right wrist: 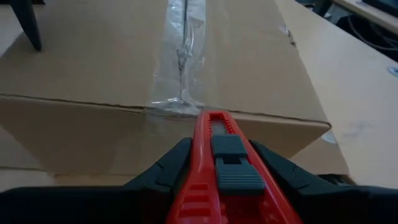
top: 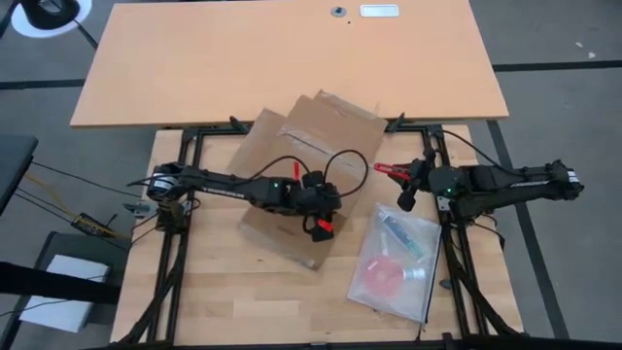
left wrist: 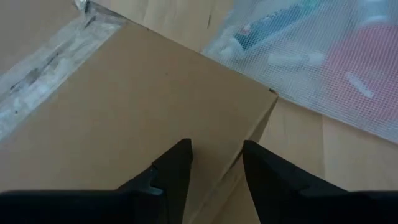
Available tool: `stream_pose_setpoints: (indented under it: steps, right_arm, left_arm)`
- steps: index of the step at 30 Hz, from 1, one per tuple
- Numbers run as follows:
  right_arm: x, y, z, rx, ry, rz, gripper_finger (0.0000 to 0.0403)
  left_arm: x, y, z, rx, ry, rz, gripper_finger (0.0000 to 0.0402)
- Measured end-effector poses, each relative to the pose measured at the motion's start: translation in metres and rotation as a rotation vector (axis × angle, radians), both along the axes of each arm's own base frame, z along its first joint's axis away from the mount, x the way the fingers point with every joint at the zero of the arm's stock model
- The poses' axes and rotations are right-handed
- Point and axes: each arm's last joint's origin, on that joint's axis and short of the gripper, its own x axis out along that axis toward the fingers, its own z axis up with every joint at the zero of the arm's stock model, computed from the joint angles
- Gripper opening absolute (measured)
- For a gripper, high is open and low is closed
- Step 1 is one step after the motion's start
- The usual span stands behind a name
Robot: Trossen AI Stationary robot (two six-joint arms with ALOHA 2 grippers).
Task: Unpack boxes
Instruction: Break down cardboard box until it is fully flat
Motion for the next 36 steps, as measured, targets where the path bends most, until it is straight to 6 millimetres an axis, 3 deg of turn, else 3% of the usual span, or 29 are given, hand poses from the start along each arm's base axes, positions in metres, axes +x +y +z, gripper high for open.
stream_pose_setpoints:
  steps: [14, 22, 36]
  right_arm:
    - [-0.001, 0.002, 0.0, 0.056, -0.011, 0.052, 0.0133]
    - [-0.005, 0.004, 0.02, 0.104, -0.028, 0.144, 0.0133]
    - [-0.004, 0.005, 0.017, 0.123, 0.011, 0.159, 0.0133]
  left_arm:
    - [0.005, 0.007, -0.005, 0.0, -0.015, 0.026, 0.0156]
    - [0.006, 0.009, -0.005, 0.009, -0.023, 0.039, 0.0156]
    - [0.009, 0.009, -0.004, -0.002, -0.06, 0.039, 0.0156]
